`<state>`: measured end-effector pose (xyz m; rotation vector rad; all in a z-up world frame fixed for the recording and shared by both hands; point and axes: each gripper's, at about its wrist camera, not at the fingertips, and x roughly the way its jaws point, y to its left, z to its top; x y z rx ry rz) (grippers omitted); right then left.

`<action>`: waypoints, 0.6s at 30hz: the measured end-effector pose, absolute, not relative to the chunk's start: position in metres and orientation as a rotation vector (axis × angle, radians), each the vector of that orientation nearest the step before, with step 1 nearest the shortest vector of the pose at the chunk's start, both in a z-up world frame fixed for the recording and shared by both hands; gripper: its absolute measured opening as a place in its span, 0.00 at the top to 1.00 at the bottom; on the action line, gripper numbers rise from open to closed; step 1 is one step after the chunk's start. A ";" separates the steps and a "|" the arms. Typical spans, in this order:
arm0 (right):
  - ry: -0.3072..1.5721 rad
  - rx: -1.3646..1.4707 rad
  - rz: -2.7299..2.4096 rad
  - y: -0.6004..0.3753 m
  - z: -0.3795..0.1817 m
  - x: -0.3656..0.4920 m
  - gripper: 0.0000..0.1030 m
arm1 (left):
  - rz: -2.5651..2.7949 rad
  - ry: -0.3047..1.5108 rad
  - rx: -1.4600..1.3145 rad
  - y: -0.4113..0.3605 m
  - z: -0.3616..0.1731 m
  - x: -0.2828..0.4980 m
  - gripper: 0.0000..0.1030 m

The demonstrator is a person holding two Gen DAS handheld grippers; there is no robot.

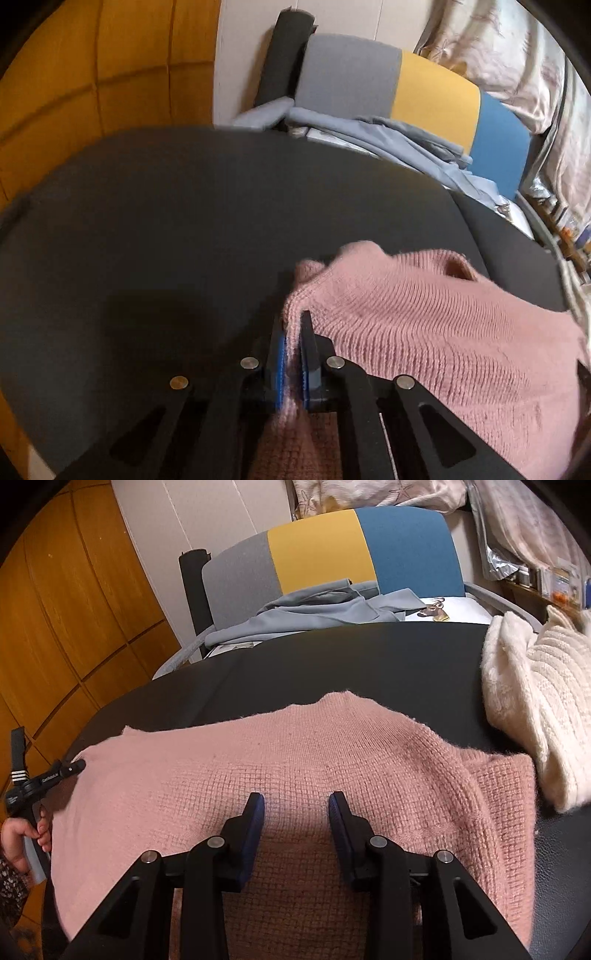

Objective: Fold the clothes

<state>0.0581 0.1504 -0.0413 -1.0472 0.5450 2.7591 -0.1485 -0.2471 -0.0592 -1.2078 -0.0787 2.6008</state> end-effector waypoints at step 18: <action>0.372 -0.978 2.875 0.106 0.002 0.055 0.63 | 2.436 0.075 -1.040 -0.163 -0.035 -0.086 0.74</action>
